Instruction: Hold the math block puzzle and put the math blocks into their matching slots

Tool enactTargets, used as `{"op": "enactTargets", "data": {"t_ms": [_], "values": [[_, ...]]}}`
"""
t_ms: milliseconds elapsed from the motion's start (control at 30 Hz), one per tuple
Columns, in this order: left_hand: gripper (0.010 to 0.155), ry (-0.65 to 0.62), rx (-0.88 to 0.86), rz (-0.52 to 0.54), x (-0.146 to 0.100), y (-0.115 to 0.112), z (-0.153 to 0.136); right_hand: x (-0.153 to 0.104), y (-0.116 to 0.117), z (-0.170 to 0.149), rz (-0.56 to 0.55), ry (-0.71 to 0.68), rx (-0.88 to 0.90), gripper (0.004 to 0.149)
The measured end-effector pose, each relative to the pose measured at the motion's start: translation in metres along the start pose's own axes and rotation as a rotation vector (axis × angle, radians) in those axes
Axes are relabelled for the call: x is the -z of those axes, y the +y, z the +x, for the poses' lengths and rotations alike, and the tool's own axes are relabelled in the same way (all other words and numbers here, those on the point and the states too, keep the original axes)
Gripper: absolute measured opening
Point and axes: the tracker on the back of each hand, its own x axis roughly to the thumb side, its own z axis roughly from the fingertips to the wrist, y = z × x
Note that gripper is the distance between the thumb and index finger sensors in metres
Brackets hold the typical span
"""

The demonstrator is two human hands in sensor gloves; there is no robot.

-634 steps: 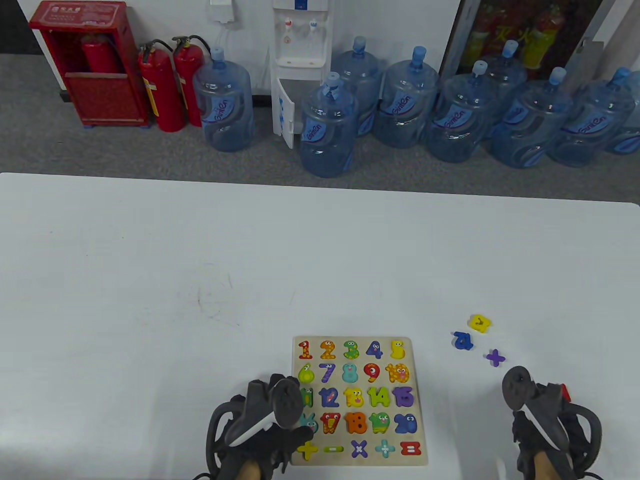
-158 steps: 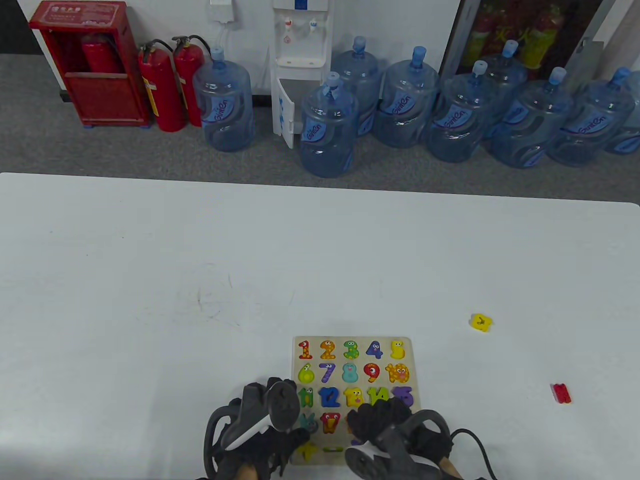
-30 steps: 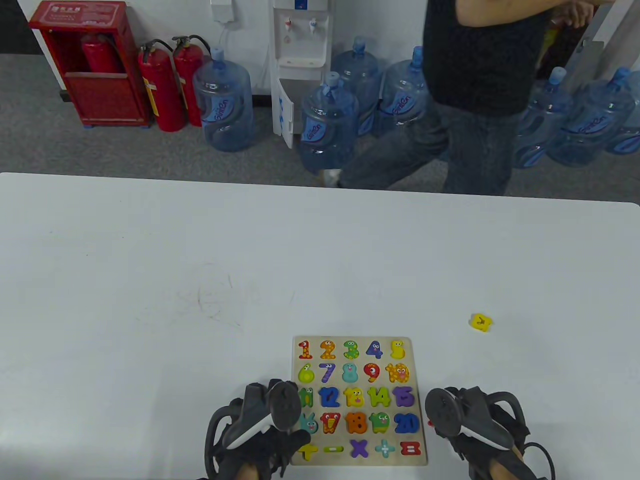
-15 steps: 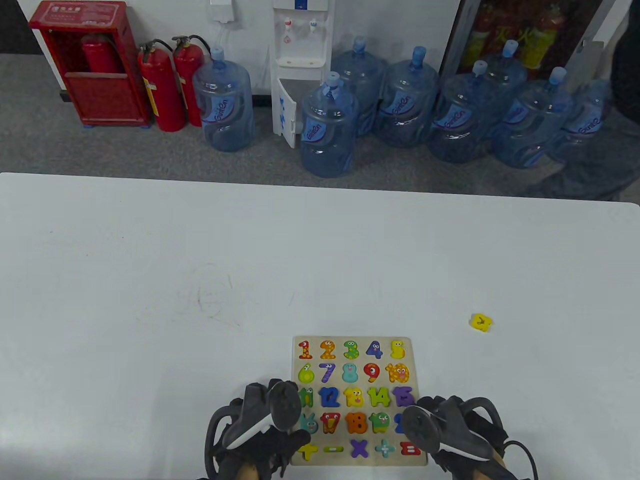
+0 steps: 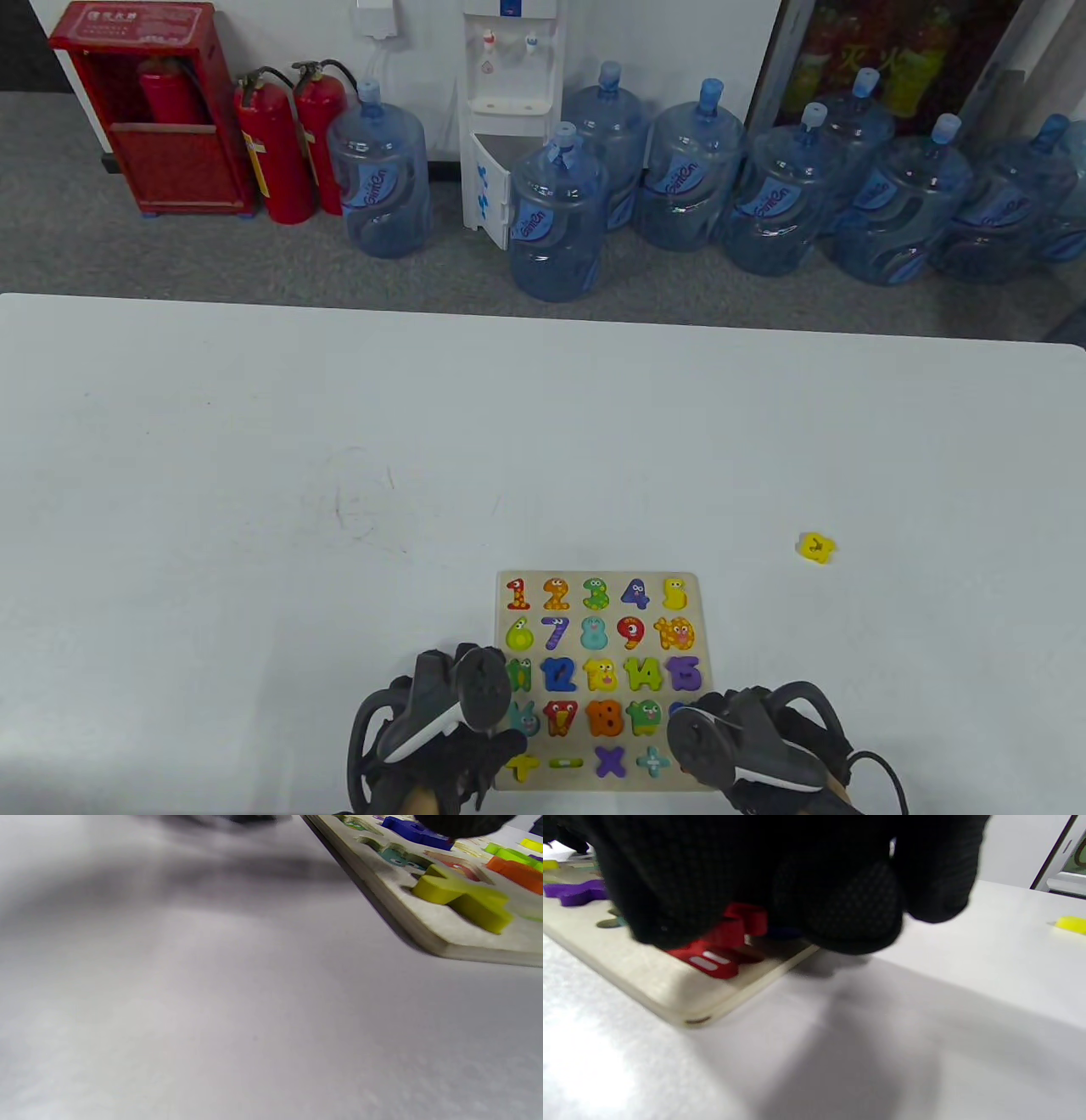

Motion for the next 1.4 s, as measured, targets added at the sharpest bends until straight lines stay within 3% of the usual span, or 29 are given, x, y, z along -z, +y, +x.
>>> {"op": "enactTargets", "data": {"t_ms": [400, 500, 633, 767, 867, 967, 1200, 1400], "values": [[0.085, 0.000, 0.000, -0.001, 0.000, 0.000, 0.000, 0.001, -0.001, -0.012, 0.022, 0.005, 0.108, 0.054], [0.085, 0.000, -0.001, -0.001, 0.000, 0.000, 0.000, -0.002, -0.008, -0.025, -0.043, 0.062, 0.145, 0.050], [0.085, 0.001, 0.001, 0.000, 0.000, 0.000, 0.000, -0.007, -0.014, -0.062, -0.144, 0.228, 0.176, 0.059], [0.085, -0.006, 0.009, 0.021, 0.000, 0.002, 0.001, -0.004, -0.004, -0.114, -0.080, 0.499, 0.130, 0.070], [0.085, -0.012, 0.010, 0.030, 0.000, 0.002, 0.001, 0.002, 0.011, -0.139, 0.000, 0.604, 0.172, 0.076], [0.085, -0.007, 0.021, 0.047, 0.000, 0.002, 0.001, 0.010, 0.026, -0.155, 0.097, 0.689, 0.102, 0.083], [0.085, 0.031, 0.030, 0.053, 0.002, 0.002, -0.004, 0.029, 0.034, -0.175, 0.141, 0.780, 0.163, 0.091], [0.085, 0.073, 0.014, 0.067, 0.004, 0.003, -0.009, 0.061, 0.031, -0.189, 0.175, 0.792, 0.191, 0.081]]}}
